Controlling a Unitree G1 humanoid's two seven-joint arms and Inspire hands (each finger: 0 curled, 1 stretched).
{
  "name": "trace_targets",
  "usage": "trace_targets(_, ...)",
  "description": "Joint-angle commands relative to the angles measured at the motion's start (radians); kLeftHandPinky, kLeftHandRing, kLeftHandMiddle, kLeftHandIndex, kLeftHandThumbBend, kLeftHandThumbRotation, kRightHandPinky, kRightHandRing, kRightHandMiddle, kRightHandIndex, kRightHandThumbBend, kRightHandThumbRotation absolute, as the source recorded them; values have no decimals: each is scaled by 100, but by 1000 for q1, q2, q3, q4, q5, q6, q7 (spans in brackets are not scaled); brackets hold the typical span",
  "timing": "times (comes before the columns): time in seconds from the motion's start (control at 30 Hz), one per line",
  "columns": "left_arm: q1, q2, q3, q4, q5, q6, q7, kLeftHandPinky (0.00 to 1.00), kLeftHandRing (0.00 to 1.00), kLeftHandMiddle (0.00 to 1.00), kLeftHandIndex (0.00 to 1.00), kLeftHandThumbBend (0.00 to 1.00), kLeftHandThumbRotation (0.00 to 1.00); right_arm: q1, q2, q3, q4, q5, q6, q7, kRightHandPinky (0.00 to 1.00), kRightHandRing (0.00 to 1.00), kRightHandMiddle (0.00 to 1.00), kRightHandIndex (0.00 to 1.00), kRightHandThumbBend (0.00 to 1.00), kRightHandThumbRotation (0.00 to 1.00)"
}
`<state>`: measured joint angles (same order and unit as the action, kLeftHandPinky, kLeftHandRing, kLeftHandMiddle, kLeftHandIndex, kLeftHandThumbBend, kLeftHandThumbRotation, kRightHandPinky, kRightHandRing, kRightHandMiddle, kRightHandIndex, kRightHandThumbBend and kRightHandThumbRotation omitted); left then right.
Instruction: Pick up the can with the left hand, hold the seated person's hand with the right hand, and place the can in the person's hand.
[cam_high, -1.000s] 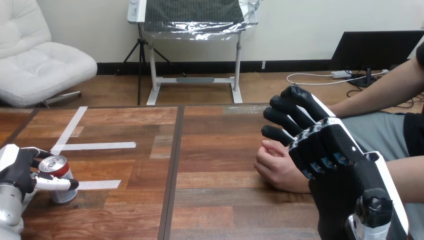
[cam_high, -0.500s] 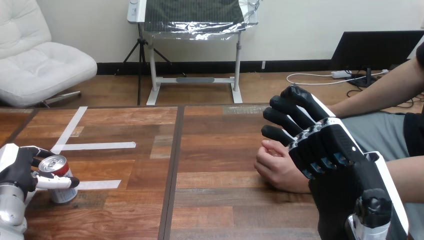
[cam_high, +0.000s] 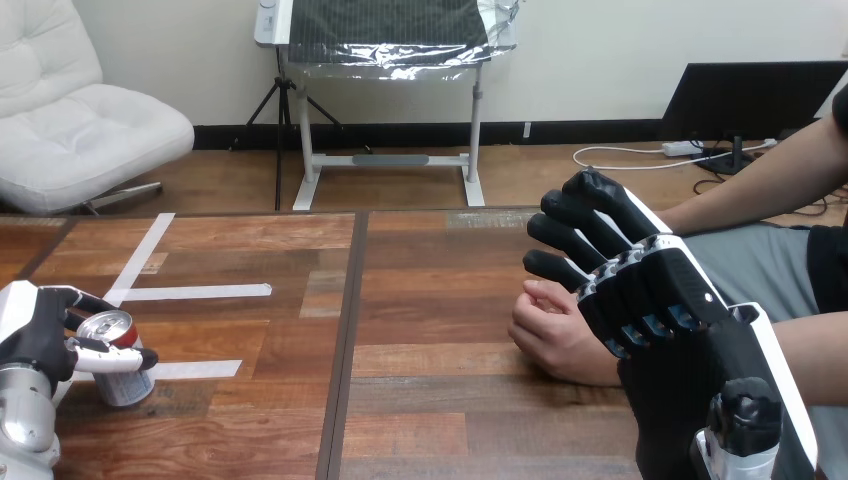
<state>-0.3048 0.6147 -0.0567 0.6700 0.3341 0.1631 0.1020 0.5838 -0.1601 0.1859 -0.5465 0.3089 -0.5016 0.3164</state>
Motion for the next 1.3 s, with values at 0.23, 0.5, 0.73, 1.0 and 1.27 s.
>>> trace_targets(0.23,-62,3,-3,28,33,-60,63,35,44,50,52,77,0,-21,3,1,-66,4,-10,-2,83,87,88,88,97,85)
trace_targets(0.5,-63,2,-2,32,42,-62,69,31,40,47,49,77,0,-18,2,-1,-68,6,-9,-2,83,87,88,88,97,85)
trace_targets(0.73,-60,5,-2,35,47,-69,72,31,41,48,49,77,0,-15,3,-2,-72,2,-9,-4,83,87,88,88,97,85)
trace_targets(1.0,-53,5,3,21,46,-66,75,33,43,48,48,79,0,-11,1,-3,-79,2,-2,-6,83,87,88,88,99,86)
trace_targets(1.27,-50,6,8,23,41,-74,80,34,44,48,49,80,0,-7,1,-4,-85,1,5,-10,83,87,88,88,100,86)
